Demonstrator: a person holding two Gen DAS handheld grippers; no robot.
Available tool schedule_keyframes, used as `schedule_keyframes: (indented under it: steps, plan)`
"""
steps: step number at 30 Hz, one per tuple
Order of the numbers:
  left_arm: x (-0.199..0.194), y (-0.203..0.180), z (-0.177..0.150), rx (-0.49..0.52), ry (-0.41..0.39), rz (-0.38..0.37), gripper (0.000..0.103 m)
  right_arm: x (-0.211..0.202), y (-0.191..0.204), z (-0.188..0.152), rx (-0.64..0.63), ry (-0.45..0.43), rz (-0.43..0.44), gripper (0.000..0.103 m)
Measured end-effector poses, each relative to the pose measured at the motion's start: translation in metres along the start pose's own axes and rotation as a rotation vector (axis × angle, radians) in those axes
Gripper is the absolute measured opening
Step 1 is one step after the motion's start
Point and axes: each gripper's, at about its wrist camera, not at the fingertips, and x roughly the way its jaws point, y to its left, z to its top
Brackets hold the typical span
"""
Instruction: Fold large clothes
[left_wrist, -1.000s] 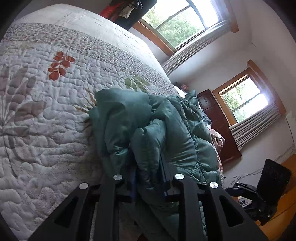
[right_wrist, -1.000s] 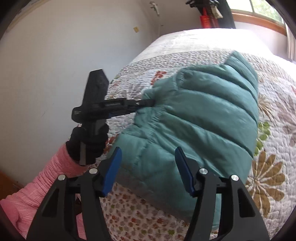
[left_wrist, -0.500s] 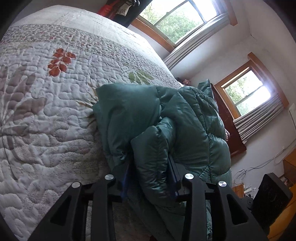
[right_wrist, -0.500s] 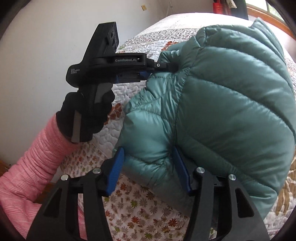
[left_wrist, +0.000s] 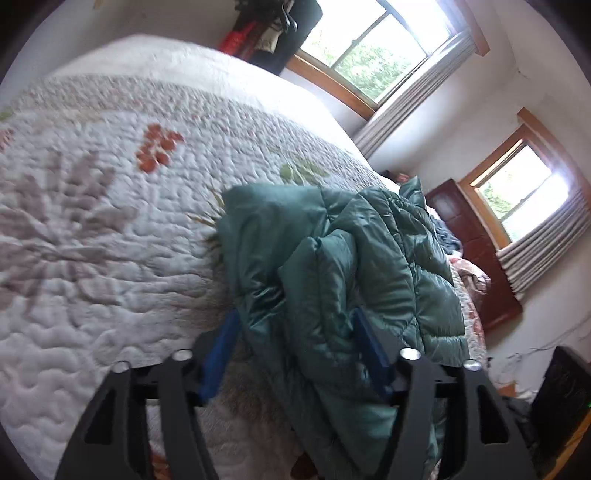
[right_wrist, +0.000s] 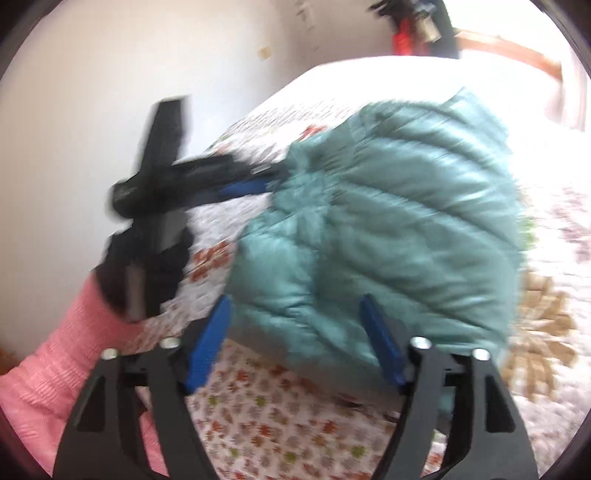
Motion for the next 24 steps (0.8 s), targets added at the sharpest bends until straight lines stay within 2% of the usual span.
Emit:
schedule_keyframes:
  steps: [3,4,6,8,10,13,17,21,24]
  plan:
    - [-0.023,-0.017,-0.009,0.047,-0.03,0.048,0.081,-0.022,-0.008,-0.003,0.02,-0.06,-0.096,0.091]
    - [-0.029,-0.021,-0.012,0.055,-0.036,0.062,0.086,-0.028,-0.011,-0.005,0.032,-0.078,-0.11,0.091]
    - [-0.04,-0.03,-0.02,0.081,-0.058,0.099,0.089,-0.037,-0.017,-0.008,0.055,-0.103,-0.124,0.096]
    - [-0.046,-0.039,-0.025,0.1,-0.07,0.165,0.097,-0.043,-0.021,-0.012,0.068,-0.131,-0.15,0.099]
    - [-0.054,-0.046,-0.033,0.119,-0.088,0.225,0.099,-0.044,-0.021,-0.017,0.068,-0.147,-0.191,0.1]
    - [-0.063,-0.056,-0.042,0.138,-0.099,0.26,0.099,-0.048,-0.024,-0.022,0.072,-0.156,-0.247,0.1]
    - [-0.071,-0.065,-0.053,0.156,-0.104,0.304,0.099,-0.053,-0.026,-0.024,0.085,-0.152,-0.251,0.1]
    - [-0.075,-0.071,-0.065,0.162,-0.092,0.327,0.099,-0.054,-0.025,-0.029,0.091,-0.122,-0.29,0.1]
    - [-0.081,-0.077,-0.074,0.174,-0.122,0.372,0.099,-0.057,-0.023,-0.034,0.093,-0.118,-0.299,0.1]
